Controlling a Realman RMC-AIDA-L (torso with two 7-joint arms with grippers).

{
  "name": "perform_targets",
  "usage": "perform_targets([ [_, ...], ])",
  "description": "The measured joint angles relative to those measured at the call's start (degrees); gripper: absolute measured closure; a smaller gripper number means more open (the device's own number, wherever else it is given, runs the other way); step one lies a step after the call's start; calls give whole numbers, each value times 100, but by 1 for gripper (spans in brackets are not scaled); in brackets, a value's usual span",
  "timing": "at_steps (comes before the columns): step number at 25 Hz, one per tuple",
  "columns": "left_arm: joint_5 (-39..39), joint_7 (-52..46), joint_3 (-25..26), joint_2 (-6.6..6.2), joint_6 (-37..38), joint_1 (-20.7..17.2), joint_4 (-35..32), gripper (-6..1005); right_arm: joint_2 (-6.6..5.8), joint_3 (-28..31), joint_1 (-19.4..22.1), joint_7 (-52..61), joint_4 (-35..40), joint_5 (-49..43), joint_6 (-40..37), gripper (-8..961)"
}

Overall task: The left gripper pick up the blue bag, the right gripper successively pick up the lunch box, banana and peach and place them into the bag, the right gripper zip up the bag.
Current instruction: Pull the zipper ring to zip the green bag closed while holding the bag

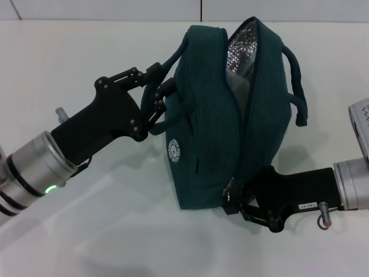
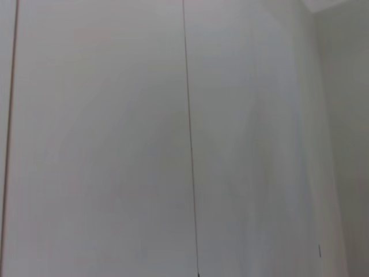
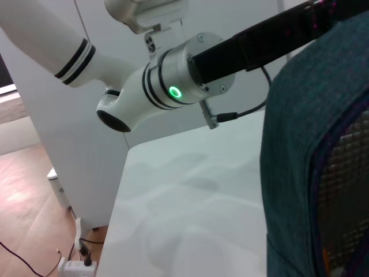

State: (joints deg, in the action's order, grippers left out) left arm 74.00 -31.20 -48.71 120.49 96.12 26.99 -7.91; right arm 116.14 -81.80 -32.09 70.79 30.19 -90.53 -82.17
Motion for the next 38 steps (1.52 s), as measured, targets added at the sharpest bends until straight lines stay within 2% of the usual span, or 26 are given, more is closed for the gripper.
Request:
perform_targets([
  [5,-8,3,16,-17,195,-192,-10,680,-15,40,23,-64,11,30,5,892],
  [12,46,624,-50,-49,352,-891,-60,678,-59,46,140,-71,418,79,-202,897],
  [13,46,624,-50,-49,352,-891,-60,678,-60,47,153,-69,494,79,-223,897],
  [15,57,1046,-456,-28,232,-1137,-10,678,-61,52,157,-68,585,80,-236,898],
  [18,29,1227,-848,-20,87,-1240,5,677,-68,122,142,-67,672,80,-243,899],
  [23,19,1245,-915,-23,-252,-1255,169,677,-67,302,223,-72,826,80,-372,918],
  [26,38,1181,-935,-23,-501,-1116,379,676,-66,377,274,-74,900,80,-437,931],
  [29,38,1179,-1063,-27,-623,-1021,496,589,-55,418,278,-75,918,80,-447,933],
  [34,42,1179,-1154,-21,-749,-981,517,377,-44,433,302,-77,921,113,-510,935],
  [38,60,1179,-1272,-26,-752,-982,519,328,-46,441,372,-99,946,184,-505,936],
])
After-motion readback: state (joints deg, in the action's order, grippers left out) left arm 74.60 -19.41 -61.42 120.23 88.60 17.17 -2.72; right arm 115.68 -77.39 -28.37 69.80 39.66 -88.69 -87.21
